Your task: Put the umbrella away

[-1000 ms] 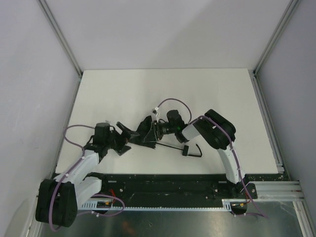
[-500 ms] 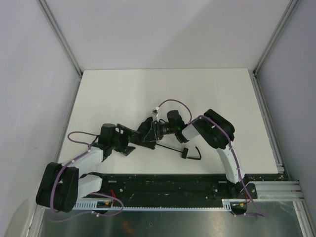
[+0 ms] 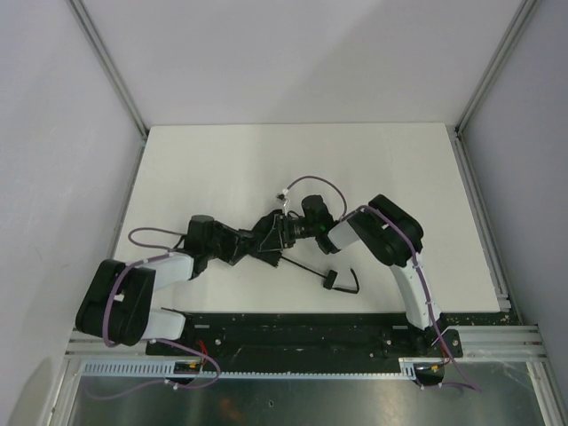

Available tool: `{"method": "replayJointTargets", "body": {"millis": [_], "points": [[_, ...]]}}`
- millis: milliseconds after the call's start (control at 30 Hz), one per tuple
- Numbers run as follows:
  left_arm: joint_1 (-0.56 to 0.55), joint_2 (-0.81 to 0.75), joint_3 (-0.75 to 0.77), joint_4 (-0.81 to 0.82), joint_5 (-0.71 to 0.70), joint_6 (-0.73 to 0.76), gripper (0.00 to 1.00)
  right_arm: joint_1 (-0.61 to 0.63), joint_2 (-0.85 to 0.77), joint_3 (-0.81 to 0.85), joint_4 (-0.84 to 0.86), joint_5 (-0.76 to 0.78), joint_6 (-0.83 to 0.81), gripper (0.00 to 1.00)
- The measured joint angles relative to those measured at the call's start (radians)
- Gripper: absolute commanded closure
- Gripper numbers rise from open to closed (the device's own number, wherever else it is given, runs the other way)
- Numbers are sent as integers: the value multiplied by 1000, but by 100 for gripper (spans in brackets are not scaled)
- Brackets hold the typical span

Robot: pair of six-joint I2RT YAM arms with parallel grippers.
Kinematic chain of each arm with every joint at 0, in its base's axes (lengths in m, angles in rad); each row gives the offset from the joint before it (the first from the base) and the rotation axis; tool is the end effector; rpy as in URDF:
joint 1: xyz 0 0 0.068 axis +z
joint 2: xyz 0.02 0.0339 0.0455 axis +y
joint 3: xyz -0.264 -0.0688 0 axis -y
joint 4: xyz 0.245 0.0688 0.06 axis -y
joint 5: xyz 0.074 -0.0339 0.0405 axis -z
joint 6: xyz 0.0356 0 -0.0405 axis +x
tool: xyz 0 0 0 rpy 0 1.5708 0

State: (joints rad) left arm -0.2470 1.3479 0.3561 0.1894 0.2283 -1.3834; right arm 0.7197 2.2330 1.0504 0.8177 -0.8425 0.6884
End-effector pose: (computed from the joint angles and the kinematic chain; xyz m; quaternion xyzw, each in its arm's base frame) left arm 0.2128 -0.0620 0.1206 -0.4597 0.7993 -0.3435 0.1785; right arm 0.2997 0.2981 0.0828 -0.2436 0.7479 0.5917 0.1764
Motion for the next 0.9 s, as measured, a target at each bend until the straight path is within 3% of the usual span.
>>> {"method": "replayJointTargets", "body": {"millis": [200, 367, 633, 733, 900], "points": [[0, 47, 23, 47, 8, 42, 87, -5, -10, 7, -37, 22, -13, 99], [0, 61, 27, 74, 13, 74, 98, -2, -34, 14, -102, 55, -41, 78], [-3, 88, 45, 85, 29, 108, 100, 18, -120, 30, -299, 158, -150, 45], [-5, 92, 53, 88, 30, 110, 100, 33, -170, 37, -404, 199, -219, 28], [-5, 92, 54, 87, 30, 111, 100, 61, -273, 35, -591, 304, -352, 17]]}}
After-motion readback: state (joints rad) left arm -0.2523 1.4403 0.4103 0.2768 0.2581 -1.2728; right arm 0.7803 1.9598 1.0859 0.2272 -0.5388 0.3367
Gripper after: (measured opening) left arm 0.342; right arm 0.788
